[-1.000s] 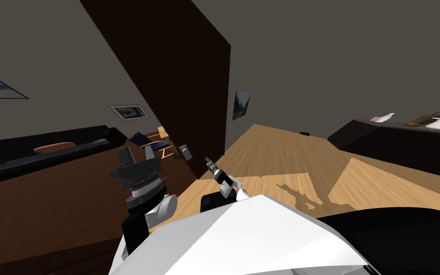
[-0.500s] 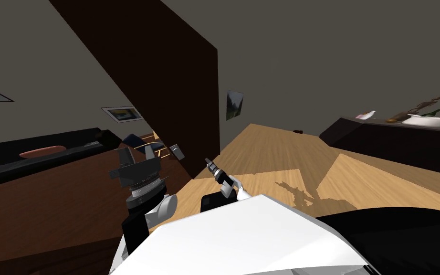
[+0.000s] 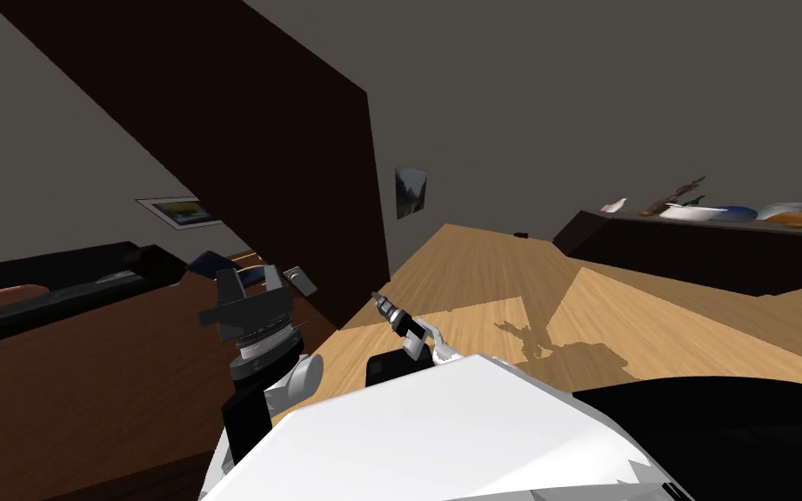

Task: Pull the door open

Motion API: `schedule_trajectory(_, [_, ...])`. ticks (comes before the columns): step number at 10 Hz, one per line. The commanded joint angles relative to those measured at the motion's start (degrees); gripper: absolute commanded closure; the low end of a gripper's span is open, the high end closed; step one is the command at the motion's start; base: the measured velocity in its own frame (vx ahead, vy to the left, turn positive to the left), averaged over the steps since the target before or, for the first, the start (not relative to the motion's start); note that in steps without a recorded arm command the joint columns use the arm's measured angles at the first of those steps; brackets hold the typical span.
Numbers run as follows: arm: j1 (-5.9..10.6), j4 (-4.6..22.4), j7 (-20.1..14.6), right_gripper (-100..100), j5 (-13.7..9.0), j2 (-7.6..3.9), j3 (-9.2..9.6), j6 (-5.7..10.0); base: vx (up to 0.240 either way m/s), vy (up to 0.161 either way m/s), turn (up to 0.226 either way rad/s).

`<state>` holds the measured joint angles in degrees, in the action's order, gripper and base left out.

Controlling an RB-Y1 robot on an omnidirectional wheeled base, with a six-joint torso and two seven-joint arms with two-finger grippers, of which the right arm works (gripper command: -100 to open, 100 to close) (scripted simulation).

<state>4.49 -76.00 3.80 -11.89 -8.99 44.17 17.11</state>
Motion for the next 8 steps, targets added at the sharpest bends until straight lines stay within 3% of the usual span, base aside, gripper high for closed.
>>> schedule_trajectory(1, [1.63,1.3,-1.2,-100,-0.1,-0.68,1.71,0.38,-0.020,-0.081,-0.154])
schedule_trajectory(3, [3.37,2.6,-2.4,-100,-0.2,-0.92,3.70,0.66,0.014,0.051,-0.212])
schedule_trajectory(8, [5.99,4.6,-4.3,-100,-0.4,-0.17,6.73,1.07,0.034,0.202,-0.126])
